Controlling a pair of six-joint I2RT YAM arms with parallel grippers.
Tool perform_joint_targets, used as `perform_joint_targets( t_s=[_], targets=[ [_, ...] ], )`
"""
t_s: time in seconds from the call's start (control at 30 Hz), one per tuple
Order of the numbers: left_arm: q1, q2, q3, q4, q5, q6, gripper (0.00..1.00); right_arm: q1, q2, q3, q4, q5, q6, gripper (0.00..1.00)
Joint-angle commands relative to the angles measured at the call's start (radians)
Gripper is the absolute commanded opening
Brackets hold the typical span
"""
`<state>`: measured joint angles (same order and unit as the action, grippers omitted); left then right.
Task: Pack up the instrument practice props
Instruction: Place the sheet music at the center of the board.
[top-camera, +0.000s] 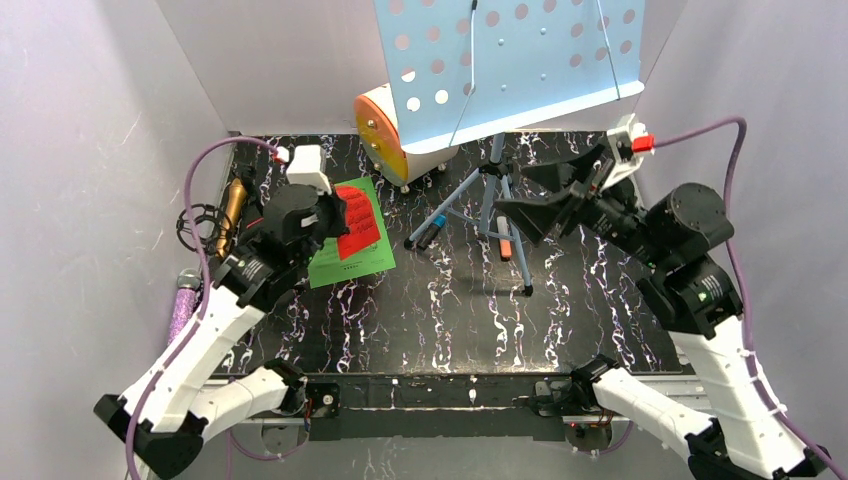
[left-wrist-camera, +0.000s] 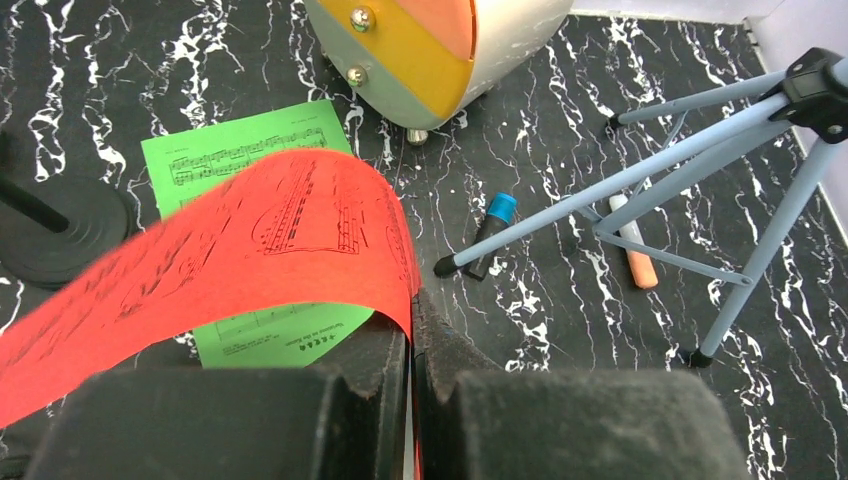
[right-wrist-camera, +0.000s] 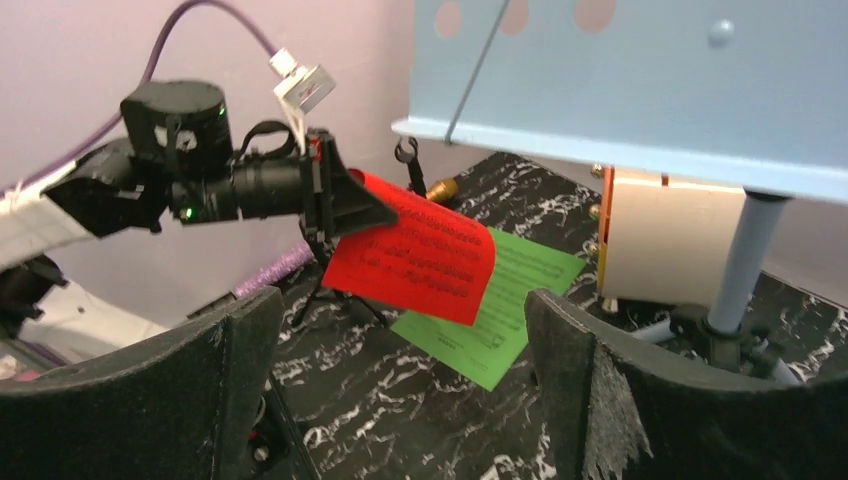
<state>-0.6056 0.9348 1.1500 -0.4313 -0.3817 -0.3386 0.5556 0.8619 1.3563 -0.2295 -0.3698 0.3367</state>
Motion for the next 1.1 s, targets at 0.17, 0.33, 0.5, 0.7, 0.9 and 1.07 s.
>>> perform_joint_targets(
  t_s=[0.17,0.33,0.5,0.7,0.9,1.07],
  targets=[
    [0.208,0.179,-0.023,0.209,0.233,-0.039,0.0,-0.004,-0.104,-0.114,-0.156,0.08,-0.146,0.99],
    [0.372,0.353,0.058,0.302,0.509,-0.128,0.0,-0.004,-0.129,-0.158,-0.19,0.121,-0.163,0.99],
    [0.406,0.496,0.22,0.296,0.66,-0.177,0.0,-0.004,-0.156,-0.182,-0.183,0.143,-0.173,0.99],
    [0.406,0.465,0.154,0.325,0.728,-0.214,0.0,-0.003,-0.186,-0.213,-0.178,0.174,-0.182,0.99],
    [0.453,0.428,-0.091,0.368,0.746,-0.259,0.0,-0.004,-0.202,-0.259,-0.172,0.155,-0.181,0.99],
    [0.514,0.47,-0.205,0.37,0.807,-0.248,0.0,-0.005,-0.202,-0.278,-0.186,0.158,-0.181,0.99]
  ],
)
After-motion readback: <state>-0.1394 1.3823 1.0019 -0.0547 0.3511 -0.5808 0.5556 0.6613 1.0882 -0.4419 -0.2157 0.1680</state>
